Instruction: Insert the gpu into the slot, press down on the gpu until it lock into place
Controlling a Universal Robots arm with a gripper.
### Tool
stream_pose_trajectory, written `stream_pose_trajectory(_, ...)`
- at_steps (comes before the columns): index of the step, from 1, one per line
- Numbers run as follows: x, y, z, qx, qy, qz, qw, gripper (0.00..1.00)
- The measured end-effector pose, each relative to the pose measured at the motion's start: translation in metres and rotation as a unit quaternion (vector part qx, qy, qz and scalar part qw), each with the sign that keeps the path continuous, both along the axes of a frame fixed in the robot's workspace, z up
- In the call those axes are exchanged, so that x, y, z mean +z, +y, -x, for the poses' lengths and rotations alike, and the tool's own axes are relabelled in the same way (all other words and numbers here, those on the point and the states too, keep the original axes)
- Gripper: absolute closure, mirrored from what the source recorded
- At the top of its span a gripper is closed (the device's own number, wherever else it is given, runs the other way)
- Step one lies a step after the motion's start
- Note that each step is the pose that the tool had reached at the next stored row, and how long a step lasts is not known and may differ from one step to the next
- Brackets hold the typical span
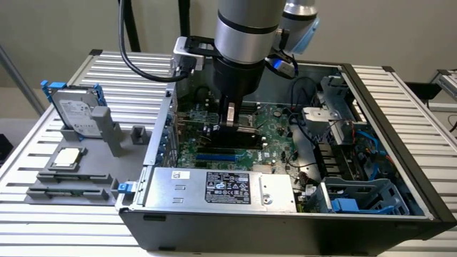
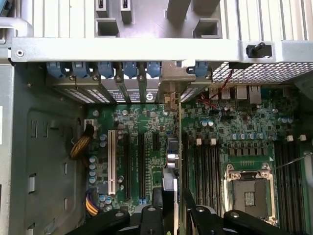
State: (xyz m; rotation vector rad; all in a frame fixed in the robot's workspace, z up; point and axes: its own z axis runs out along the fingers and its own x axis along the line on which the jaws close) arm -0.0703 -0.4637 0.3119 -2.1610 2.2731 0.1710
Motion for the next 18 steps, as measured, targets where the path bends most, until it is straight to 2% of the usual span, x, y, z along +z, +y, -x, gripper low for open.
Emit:
stream_pose_trajectory(15,-0.0001,0.0000,0.0000,0.000,0.0000,0.0001,1.0000,0.74)
stream_pose_trajectory(18,-0.0025,0.0000,0.0017,0.000,-0.0004,-0.0001,1.0000,0.74)
